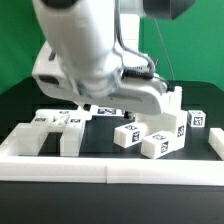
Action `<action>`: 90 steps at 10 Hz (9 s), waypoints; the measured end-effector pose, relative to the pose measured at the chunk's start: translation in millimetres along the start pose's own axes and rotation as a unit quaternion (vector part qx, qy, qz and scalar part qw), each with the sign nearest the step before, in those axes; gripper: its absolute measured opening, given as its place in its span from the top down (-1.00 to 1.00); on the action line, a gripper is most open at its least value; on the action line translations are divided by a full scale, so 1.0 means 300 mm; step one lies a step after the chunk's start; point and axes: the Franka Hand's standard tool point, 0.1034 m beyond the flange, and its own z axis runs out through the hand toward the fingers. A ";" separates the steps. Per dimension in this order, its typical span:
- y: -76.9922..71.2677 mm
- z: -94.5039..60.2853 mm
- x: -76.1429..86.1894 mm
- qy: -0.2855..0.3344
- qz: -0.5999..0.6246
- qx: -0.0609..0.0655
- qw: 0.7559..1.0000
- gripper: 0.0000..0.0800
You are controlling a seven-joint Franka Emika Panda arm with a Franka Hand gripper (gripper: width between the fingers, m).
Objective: Assemble chair
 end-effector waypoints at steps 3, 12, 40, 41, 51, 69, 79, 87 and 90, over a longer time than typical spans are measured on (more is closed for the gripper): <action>0.009 -0.065 0.003 0.113 0.006 0.018 0.993 -0.62; 0.124 -0.089 0.065 0.282 -0.138 -0.008 0.949 -0.62; 0.175 0.122 0.134 0.342 -0.182 -0.061 0.920 -0.62; 0.180 0.136 0.140 0.340 -0.181 -0.062 0.921 -0.62; 0.197 0.144 0.144 0.337 -0.180 -0.062 0.922 0.29; 0.142 -0.078 -0.011 0.353 -0.173 -0.026 0.919 0.28; -0.008 -0.152 -0.160 0.351 -0.086 0.034 0.932 0.28; -0.151 -0.158 -0.227 0.328 0.164 0.133 0.921 0.28; -0.195 -0.145 -0.215 0.327 0.165 0.127 0.922 0.28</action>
Offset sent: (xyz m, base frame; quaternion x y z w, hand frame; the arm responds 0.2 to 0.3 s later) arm 0.0000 0.0000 0.0000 0.0000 0.1938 0.0000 0.9810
